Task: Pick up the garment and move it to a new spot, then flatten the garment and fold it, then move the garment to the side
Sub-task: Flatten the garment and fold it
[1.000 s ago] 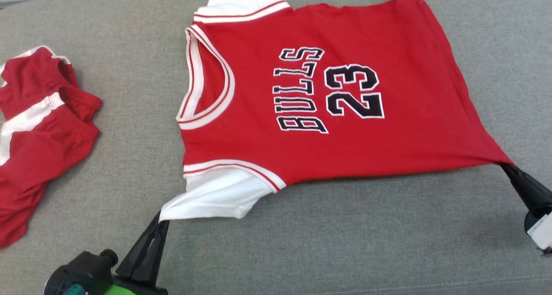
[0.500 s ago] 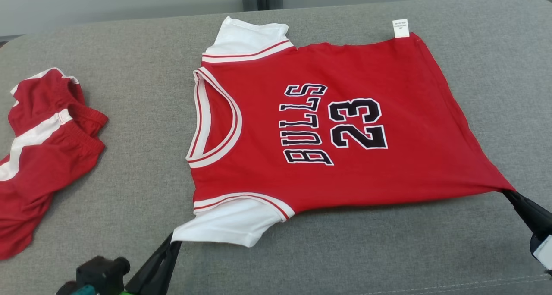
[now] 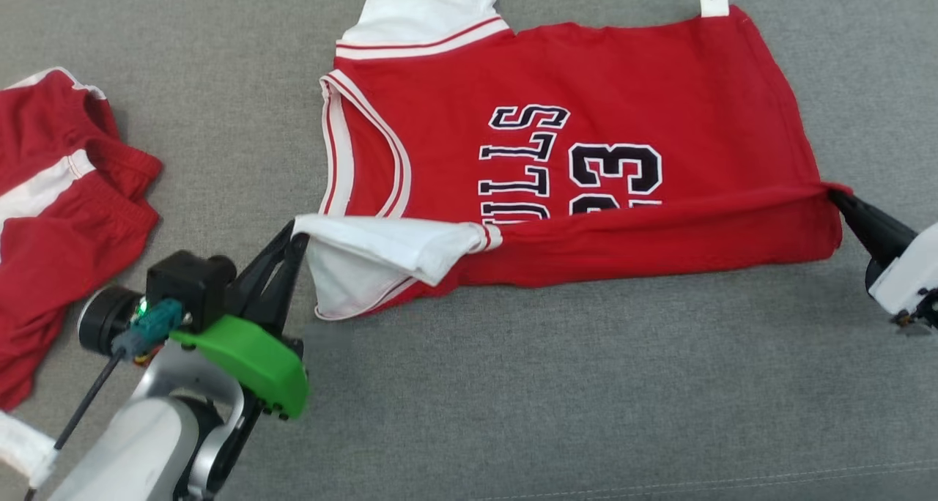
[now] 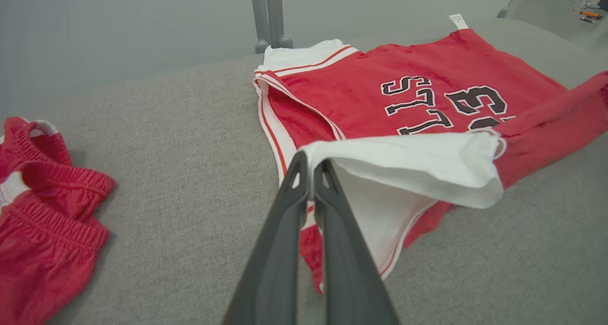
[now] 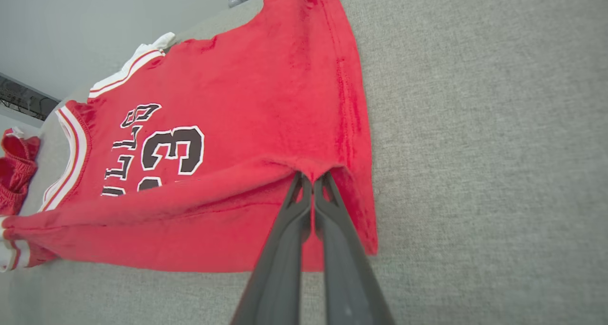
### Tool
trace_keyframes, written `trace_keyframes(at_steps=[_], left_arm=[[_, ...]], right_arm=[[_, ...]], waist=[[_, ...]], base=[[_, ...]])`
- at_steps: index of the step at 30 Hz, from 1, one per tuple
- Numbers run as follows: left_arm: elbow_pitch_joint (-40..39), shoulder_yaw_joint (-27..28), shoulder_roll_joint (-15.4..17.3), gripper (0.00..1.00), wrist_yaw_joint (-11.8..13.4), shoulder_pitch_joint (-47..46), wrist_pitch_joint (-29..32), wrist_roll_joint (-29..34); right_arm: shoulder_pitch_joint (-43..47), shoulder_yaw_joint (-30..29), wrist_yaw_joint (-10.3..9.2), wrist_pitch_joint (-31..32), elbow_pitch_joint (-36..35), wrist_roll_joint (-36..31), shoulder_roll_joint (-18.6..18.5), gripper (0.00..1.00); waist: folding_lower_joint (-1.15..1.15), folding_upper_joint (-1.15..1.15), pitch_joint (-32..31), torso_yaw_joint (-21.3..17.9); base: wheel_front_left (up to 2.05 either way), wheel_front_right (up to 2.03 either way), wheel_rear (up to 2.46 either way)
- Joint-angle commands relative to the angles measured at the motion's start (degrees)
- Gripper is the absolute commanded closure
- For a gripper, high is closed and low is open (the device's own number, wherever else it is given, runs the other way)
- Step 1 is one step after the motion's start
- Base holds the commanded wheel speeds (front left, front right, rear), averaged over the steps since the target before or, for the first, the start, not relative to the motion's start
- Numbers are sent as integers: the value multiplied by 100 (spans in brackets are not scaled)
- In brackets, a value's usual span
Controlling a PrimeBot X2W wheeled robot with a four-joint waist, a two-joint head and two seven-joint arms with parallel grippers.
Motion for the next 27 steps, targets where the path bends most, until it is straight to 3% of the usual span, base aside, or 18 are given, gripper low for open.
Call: trace_keyframes(at_steps=[1, 6, 7, 8, 9, 10, 11, 16, 22, 27], left_arm=[[129, -43, -53, 100, -58, -283, 23, 80], [1051, -223, -355, 100, -351, -1317, -84, 359], [1129, -238, -379, 100, -366, -1377, -123, 357], [1220, -247, -426, 84, -381, -1434, -162, 354], [1286, -261, -460, 68, -395, -1460, -185, 356], [1343, -254, -493, 5, -383, -1483, -252, 362], [1374, -221, -514, 0, -339, -1489, -333, 376], [1406, -65, -519, 0, -61, -1048, -722, 344], [1054, 165, -552, 0, 363, -17, -989, 17], [1079, 161, -760, 0, 369, 622, -1072, -403]], right_arm=[[-188, -20, -4, 51, 83, -87, 46, 100], [-946, -47, -4, 219, 375, -341, 285, 97], [-988, -54, -3, 217, 395, -352, 300, 75], [-1031, -85, -4, 164, 438, -383, 321, 0], [-1062, -128, -4, 93, 476, -378, 351, 0], [-1084, -175, -3, 3, 505, -403, 381, 0], [-1081, -181, -3, -60, 509, -422, 412, 0], [-693, -166, -3, -509, 255, -450, 427, 0], [24, 26, -3, -1733, -147, -1078, 476, 0], [495, -63, -3, -2236, -215, -1354, 770, 0]], waist=[[0, 0, 306, 112], [0, 0, 756, 188], [0, 0, 785, 190], [0, 0, 806, 189], [0, 0, 813, 186], [0, 0, 814, 183], [0, 0, 798, 177], [0, 0, 534, 118], [0, 0, 177, 2], [0, 0, -22, -54]], base=[[0, 0, 0], [0, 0, 0], [0, 0, 0], [0, 0, 0], [0, 0, 0], [0, 0, 0], [0, 0, 0], [0, 0, 0], [0, 0, 0], [0, 0, 0]])
